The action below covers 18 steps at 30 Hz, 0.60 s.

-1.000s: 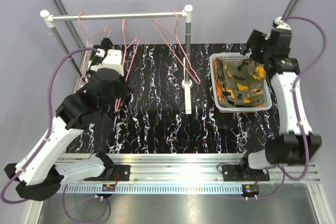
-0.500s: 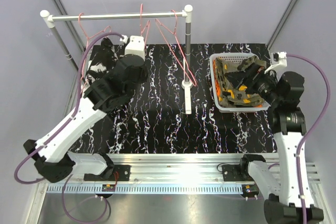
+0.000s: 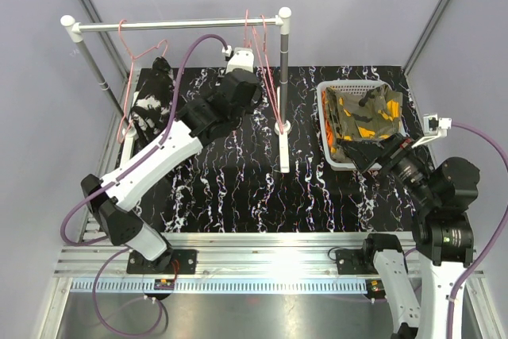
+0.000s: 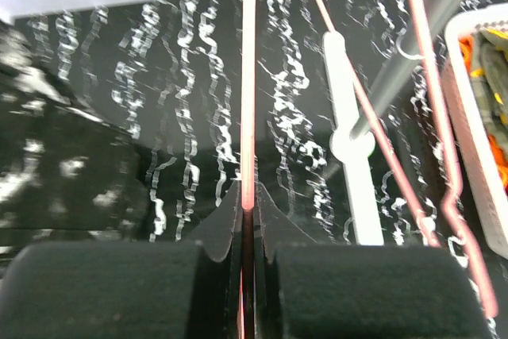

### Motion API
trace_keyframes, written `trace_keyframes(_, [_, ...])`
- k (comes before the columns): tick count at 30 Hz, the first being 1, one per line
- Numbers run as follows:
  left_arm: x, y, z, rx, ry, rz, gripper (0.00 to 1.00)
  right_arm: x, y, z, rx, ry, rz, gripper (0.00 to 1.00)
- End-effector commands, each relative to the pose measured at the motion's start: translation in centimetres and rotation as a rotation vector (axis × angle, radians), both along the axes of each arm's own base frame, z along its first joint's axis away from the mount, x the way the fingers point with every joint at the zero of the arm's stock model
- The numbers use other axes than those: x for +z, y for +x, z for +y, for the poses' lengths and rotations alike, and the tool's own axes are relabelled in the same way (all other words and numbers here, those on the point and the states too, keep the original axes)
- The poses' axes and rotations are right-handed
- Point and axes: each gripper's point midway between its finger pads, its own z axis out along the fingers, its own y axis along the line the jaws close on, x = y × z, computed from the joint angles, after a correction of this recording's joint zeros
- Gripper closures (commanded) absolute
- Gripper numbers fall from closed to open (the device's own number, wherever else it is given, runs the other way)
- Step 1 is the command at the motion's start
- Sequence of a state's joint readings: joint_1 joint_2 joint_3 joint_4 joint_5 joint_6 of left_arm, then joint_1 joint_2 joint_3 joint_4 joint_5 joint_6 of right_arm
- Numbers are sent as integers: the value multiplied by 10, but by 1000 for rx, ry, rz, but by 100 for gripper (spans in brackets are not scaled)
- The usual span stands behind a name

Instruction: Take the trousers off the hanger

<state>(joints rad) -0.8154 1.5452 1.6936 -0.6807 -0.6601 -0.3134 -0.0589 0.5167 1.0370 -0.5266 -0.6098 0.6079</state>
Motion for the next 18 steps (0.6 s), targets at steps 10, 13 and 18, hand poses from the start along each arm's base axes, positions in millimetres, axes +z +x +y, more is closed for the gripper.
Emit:
trace_keyframes(10, [0, 10, -51, -157, -148, -1, 100, 7, -27, 6, 37, -11, -34, 1])
trace_keyframes(13, [-8, 10, -42, -119, -118, 14, 100, 6, -25, 6, 38, -8, -27, 0])
trace_keyframes(18, [-12, -1, -27, -94, -116, 20, 50, 9, -23, 7, 43, -7, -30, 0])
